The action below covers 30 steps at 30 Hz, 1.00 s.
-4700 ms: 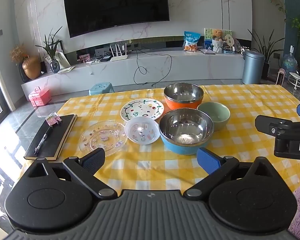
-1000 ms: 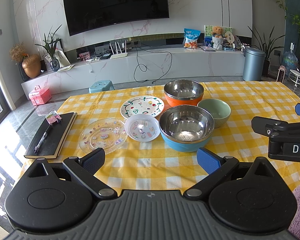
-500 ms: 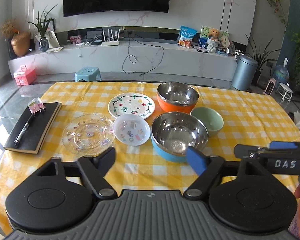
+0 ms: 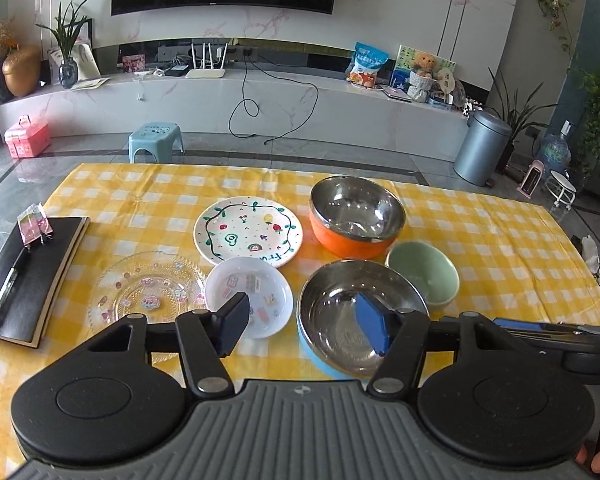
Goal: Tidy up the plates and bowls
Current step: 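Move both grippers to the blue-rimmed steel bowl and close on its rim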
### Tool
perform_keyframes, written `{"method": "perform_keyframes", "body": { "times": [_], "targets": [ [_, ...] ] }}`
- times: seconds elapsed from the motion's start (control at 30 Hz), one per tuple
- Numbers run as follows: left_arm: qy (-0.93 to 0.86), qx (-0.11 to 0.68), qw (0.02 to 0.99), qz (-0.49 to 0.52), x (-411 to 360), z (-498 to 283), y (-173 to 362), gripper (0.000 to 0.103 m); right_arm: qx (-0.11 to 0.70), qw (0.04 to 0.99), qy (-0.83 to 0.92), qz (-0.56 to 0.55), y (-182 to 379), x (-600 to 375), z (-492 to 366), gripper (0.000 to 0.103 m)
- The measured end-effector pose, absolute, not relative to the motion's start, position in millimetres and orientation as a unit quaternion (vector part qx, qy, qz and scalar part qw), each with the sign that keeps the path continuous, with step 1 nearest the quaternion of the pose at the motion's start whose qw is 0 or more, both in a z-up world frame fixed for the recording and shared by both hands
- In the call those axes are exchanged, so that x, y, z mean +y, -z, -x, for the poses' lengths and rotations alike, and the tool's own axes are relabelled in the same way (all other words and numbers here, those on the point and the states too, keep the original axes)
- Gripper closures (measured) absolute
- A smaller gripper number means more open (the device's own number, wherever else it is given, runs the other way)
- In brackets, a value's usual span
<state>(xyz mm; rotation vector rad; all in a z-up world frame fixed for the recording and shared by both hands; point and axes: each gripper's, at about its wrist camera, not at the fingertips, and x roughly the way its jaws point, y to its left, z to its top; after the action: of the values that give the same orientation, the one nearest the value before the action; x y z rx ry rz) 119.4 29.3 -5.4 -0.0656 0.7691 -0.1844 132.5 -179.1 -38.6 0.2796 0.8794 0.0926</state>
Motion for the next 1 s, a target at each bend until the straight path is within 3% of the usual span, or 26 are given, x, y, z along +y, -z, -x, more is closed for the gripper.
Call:
{"method": "perform_keyframes", "body": {
  "times": [0.07,0.23,0.37,0.6,0.8,0.87,1.0],
  "targets": [
    [0.094,0.375,0.922,0.034,28,-127,9,0.031,0.435,0.889,-0.041,-0.140,42,-178,-143,0.041],
    [0.088,0.393,0.914,0.054,28,-150,23,0.031,0.453,0.880,-0.041,-0.136,50,-173,-166,0.048],
    [0.085,0.412,0.905,0.065,27,-160,35,0.033,0.467,0.872,-0.045,-0.139,60,-170,-177,0.048],
    [0.064,0.456,0.882,0.098,28,-173,59,0.051,0.490,0.855,-0.047,-0.163,74,-175,-186,0.049],
    [0.069,0.469,0.875,0.095,23,-174,68,0.066,0.510,0.840,-0.049,-0.179,84,-176,-190,0.064],
    [0.073,0.472,0.874,0.093,20,-175,69,0.071,0.517,0.835,-0.049,-0.183,87,-175,-190,0.076],
    [0.069,0.477,0.872,0.085,17,-178,71,0.085,0.517,0.835,-0.046,-0.180,87,-174,-189,0.084]
  ]
}}
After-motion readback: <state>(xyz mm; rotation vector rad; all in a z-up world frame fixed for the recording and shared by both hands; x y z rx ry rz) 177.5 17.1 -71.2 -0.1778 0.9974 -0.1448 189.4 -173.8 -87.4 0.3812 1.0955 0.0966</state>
